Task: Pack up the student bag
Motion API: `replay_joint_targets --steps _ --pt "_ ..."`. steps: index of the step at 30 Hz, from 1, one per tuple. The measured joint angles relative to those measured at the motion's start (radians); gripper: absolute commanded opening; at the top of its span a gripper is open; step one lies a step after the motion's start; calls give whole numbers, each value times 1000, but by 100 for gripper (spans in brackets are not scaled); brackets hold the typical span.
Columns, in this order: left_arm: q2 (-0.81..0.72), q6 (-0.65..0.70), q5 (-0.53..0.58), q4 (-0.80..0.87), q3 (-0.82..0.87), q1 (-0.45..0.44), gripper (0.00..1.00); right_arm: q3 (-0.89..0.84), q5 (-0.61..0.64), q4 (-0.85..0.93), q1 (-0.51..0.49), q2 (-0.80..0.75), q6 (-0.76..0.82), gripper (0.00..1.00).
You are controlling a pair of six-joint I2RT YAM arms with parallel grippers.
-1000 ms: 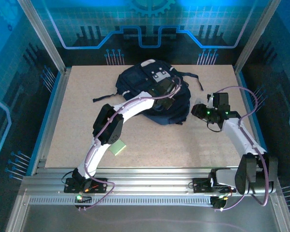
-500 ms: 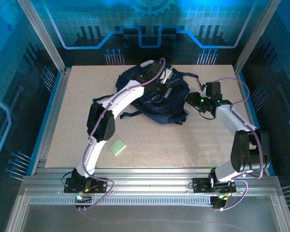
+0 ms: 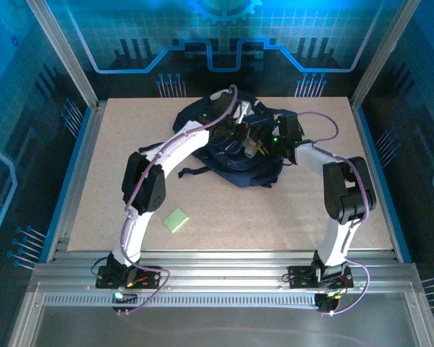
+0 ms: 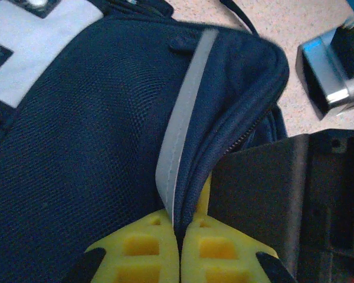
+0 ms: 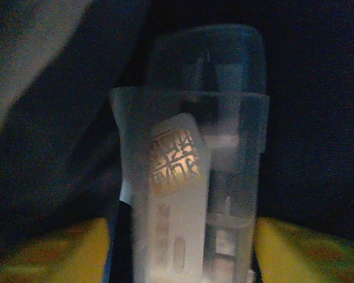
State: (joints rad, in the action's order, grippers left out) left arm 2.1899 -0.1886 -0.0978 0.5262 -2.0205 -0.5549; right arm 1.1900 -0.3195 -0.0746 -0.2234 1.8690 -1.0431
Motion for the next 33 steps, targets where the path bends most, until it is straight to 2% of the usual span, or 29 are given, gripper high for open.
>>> replay_joint_targets --steps 3,7,10,11,19,24,28,33 --pt "-32 -30 -36 -33 43 23 0 2 -30 -40 -3 8 1 71" --pt "-58 -50 -54 -58 83 29 0 2 -55 -109 -12 18 -2 35" --pt "-67 -58 -65 -69 105 28 0 1 -68 -170 -18 37 -8 13" --pt "-69 -58 -67 -69 106 27 0 2 -73 -184 -19 44 -18 11" --pt "-71 -83 -68 -81 106 38 0 90 -75 -217 -29 137 -29 11" --pt "-71 -91 -68 -77 106 40 0 78 -74 -226 -35 135 -23 23" --pt "-71 -90 -68 -72 105 37 0 -18 -75 -145 -32 21 32 34" --pt "-67 -91 -67 -77 105 36 0 -98 -48 34 -14 -189 153 40"
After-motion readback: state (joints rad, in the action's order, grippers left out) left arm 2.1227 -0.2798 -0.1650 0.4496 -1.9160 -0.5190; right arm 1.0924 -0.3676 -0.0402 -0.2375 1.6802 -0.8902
